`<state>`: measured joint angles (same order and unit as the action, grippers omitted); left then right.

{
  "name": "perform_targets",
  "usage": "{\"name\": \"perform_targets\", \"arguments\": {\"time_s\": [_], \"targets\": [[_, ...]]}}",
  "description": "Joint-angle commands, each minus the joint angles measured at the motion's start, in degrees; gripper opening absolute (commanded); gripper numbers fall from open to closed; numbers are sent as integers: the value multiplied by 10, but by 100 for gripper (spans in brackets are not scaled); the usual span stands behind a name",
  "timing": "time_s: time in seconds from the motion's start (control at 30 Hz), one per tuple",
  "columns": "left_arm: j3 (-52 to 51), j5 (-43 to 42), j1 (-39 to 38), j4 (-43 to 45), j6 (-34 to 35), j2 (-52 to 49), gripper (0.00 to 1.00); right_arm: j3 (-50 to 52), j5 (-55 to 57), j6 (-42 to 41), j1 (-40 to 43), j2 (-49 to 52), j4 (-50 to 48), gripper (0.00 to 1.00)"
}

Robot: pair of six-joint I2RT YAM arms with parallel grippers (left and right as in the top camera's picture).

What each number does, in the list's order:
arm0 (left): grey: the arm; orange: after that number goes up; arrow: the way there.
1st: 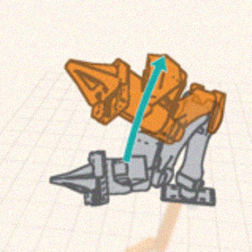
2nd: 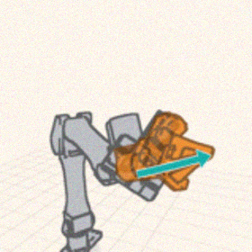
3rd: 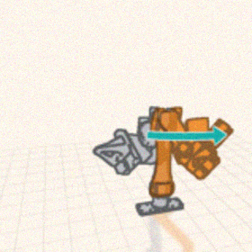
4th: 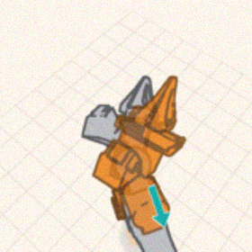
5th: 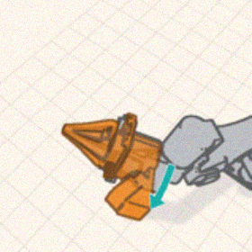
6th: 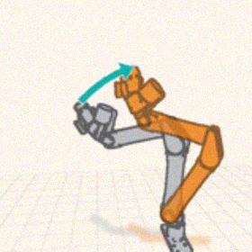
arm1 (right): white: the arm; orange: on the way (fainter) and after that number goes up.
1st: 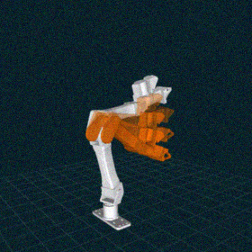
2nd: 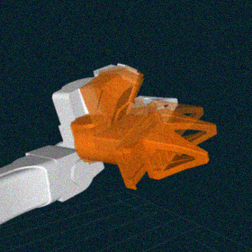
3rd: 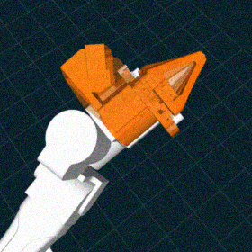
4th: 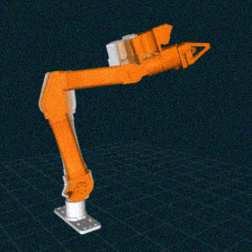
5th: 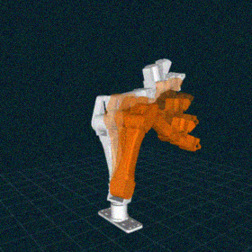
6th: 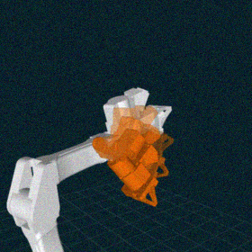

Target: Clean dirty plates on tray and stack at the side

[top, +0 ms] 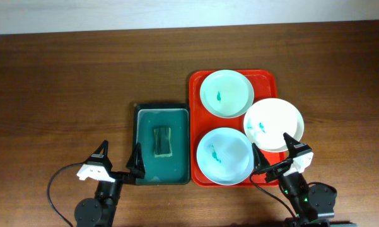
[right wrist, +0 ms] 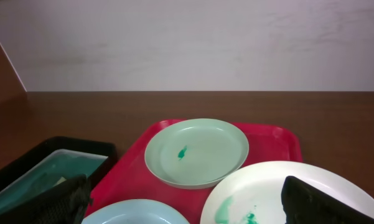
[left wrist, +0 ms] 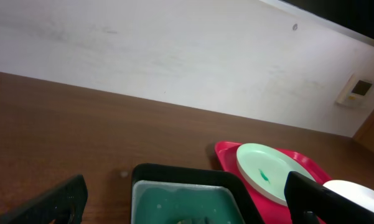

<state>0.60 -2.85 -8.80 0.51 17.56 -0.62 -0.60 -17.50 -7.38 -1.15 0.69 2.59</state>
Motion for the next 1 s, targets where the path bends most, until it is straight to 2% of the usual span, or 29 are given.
{"name": "perform_targets", "arguments": {"time_s": [0.0,0.13,0.2,0.27,0.37,0.47,0.57,0.63,0.67,0.7,0.77,0.8,0.87,0.9,0.97], "targets": [[5,-1,5,1,-5,3,99,2,-14,-6,4,-3,5,98],[5,1,5,-17,-5,2,99,-21,-16,-5,4,1,32,98],[19,0,5,-11,-5,-5,99,-69,-14,-6,4,14,54,98],[79,1,5,-45,-5,-38,99,-155,-11,-5,4,64,124,98],[224,-4,5,-173,-5,-167,99,-337,-12,3,4,207,314,98],[424,-35,4,-328,-5,-349,99,-569,1,46,4,396,538,98],[586,-69,3,-445,-5,-501,99,-727,-8,37,4,535,656,98],[667,-69,2,-508,-5,-588,99,-788,-32,38,4,603,708,98],[686,-82,1,-524,-5,-618,99,-805,-40,37,4,627,719,98],[691,-119,-1,-533,-5,-644,99,-810,-46,30,4,646,730,81],[690,-139,-16,-557,-11,-690,97,-800,-43,-1,4,661,751,74],[690,-136,-31,-578,-31,-720,79,-788,-43,-2,4,663,761,69],[689,-80,-67,-610,-28,-781,62,-754,-43,-32,4,662,765,63],[688,-31,-90,-619,-7,-823,61,-732,-43,-47,4,662,765,62],[688,13,-125,-613,34,-906,58,-667,-28,-62,4,662,757,57]]}}
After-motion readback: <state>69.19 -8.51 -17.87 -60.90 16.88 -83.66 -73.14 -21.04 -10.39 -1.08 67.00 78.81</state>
